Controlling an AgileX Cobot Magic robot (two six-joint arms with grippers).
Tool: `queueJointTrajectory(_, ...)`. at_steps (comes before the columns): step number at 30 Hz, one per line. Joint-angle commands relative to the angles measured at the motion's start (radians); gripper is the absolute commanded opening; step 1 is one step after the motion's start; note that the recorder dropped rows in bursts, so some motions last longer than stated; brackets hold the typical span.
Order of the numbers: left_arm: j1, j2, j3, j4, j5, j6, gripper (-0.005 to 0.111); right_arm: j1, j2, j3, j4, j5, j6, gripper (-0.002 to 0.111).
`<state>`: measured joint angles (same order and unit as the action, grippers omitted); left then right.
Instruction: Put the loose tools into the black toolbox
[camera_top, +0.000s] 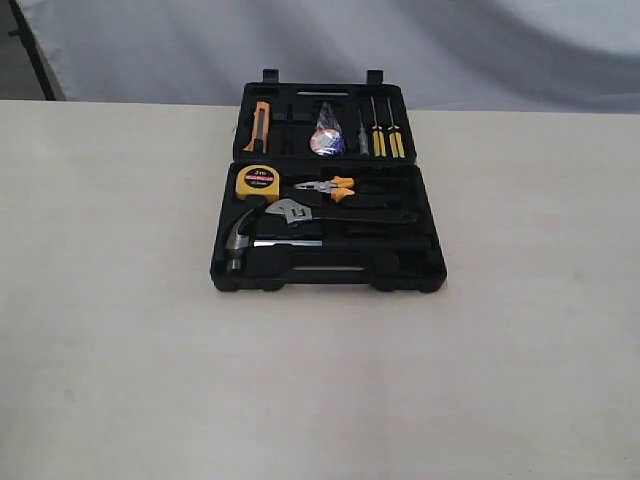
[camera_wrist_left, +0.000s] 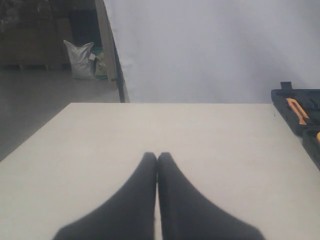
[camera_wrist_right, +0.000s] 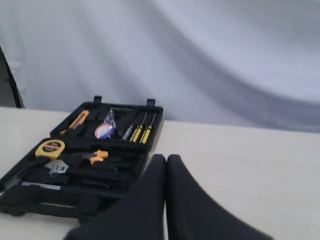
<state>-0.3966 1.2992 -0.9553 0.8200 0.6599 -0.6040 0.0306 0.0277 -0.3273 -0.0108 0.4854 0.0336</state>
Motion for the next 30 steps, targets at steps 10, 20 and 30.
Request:
queueJointTrajectory(10, 0.003, -0.008, 0.009, -0.014, -0.017, -0.010, 0.001, -0.073, -0.028, -0.001, -0.125, -0.035, -0.061, -0.001)
queueJointTrajectory(20, 0.003, -0.008, 0.009, -0.014, -0.017, -0.010, 0.001, -0.208, -0.028, 0.044, -0.125, -0.073, -0.058, -0.001)
queueJointTrajectory(30, 0.003, -0.008, 0.009, -0.014, -0.017, -0.010, 0.001, -0.208, -0.028, 0.327, -0.125, -0.111, -0.058, -0.001)
